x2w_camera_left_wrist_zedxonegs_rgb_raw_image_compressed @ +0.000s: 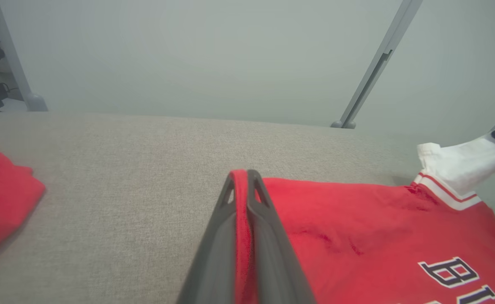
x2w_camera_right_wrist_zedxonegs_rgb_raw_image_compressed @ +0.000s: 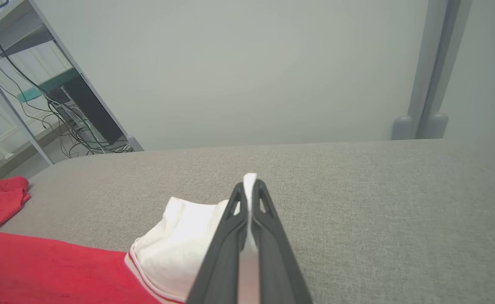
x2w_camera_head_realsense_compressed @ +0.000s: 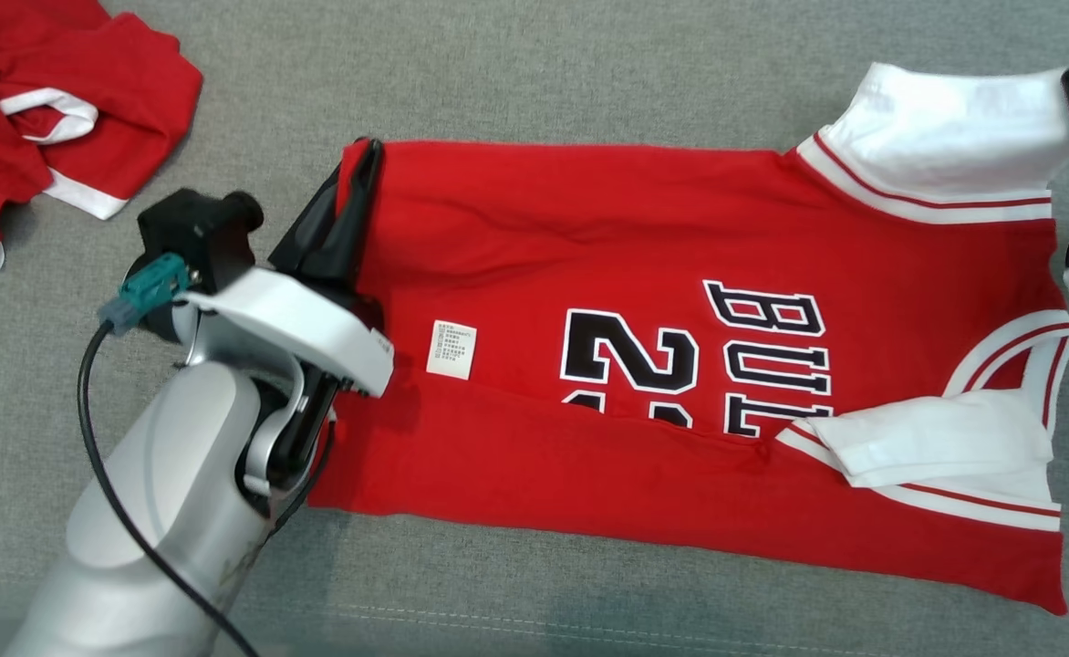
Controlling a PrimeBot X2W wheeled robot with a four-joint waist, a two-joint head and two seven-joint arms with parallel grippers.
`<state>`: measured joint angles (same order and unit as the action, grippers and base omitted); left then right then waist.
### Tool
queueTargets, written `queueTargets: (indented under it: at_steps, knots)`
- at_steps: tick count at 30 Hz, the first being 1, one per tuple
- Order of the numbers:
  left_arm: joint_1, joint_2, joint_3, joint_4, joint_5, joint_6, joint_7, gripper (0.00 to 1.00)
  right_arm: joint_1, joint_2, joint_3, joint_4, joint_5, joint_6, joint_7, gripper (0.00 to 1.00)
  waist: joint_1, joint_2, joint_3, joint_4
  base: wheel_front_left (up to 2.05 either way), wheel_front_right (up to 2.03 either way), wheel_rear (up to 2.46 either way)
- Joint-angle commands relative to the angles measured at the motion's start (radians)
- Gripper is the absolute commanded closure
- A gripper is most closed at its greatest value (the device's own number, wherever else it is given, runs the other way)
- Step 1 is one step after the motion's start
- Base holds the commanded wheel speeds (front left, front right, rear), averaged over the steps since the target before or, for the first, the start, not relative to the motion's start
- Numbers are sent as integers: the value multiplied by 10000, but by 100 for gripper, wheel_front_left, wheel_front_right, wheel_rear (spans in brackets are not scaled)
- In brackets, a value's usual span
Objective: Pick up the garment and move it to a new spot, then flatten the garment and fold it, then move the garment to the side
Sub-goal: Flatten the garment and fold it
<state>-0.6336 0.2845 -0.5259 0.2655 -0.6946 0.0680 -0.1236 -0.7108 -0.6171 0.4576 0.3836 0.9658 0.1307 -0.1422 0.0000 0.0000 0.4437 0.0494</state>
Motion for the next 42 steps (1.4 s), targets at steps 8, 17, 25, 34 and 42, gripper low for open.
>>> queueTargets:
  at_steps: [8, 17, 25, 34, 42]
  knots:
    - [1509, 874, 581, -1485, -188, 650, 123, 100, 3377, -202, -1025, -2249, 326, 0, -295, 100, 0, 0, -545, -341, 0, 0, 0]
    - [2699, 1055, 762, -1988, -577, 970, 106, 100, 6357, 709, -2380, -4143, 109, 0, -77, 100, 0, 0, -852, -588, 0, 0, 0]
    - [3362, 1010, 881, -1915, -999, 1146, 195, 100, 7600, 1632, -2661, -4842, -436, 0, 742, 100, 0, 0, -964, -671, 0, 0, 0]
    - [4012, 972, 1275, -1571, -1176, 1488, -365, 0, 8467, 2239, -3025, -4547, -478, 0, 784, 0, 0, 0, -1425, -659, 0, 0, 0]
    - [4905, 1197, 1399, -2562, -464, 2341, -930, 0, 8584, 2562, -3929, -4177, -1202, 0, -227, 0, 0, 0, -2175, -640, 0, 0, 0]
